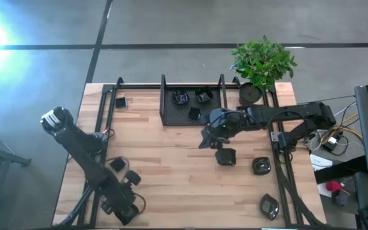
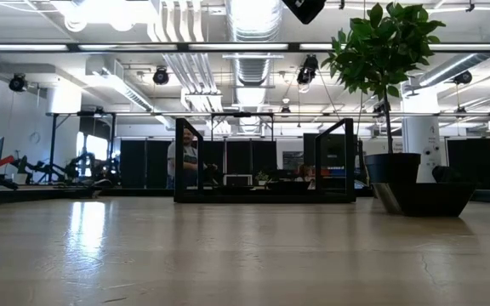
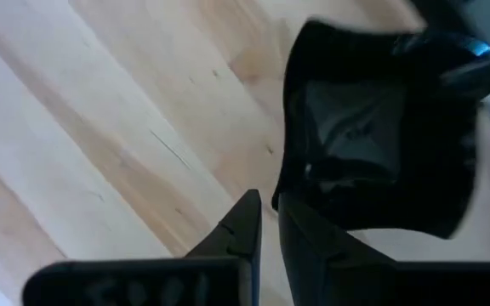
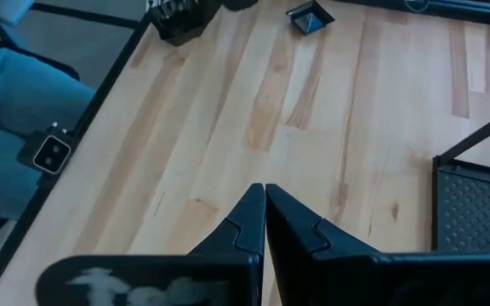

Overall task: Pick & Place Mini shaped plates
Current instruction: Stack the black distorted square plate on top of the black distorted square plate on the shelf

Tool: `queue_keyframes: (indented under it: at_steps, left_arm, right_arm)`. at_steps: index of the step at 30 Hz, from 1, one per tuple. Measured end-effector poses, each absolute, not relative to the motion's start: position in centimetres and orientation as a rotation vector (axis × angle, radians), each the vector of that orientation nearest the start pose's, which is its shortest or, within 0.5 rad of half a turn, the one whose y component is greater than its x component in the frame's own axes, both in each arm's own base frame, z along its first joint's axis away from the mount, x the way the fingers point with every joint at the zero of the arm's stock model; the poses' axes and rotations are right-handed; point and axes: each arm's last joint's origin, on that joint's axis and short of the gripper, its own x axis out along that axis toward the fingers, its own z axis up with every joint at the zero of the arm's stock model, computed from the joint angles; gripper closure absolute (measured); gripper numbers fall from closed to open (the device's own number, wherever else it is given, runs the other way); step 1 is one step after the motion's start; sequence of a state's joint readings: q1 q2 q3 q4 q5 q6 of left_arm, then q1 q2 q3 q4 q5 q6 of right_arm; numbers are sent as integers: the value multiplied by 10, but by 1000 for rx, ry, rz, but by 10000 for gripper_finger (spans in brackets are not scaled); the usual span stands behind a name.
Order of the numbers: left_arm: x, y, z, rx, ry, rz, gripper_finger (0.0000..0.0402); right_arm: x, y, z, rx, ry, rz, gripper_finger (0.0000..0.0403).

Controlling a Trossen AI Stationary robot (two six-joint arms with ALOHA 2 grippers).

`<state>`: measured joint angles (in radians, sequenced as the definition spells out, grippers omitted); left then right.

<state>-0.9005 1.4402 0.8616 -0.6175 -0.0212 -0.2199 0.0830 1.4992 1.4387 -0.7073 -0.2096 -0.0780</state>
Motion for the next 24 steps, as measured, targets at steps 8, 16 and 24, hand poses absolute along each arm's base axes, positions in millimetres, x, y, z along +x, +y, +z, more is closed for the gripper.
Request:
queue_keyframes:
  at_steps: [8,16,24]
  left_arm:
    - [168,-211,190,367,1176,-640,364]
    - [168,-211,202,351,1148,-650,364]
    - [171,-215,192,359,1151,-652,364]
  right_arm:
    - [315,32,348,-25,746,308,392]
    - [315,32,348,-25,745,308,392]
    - [315,32,348,-25,746,307,392]
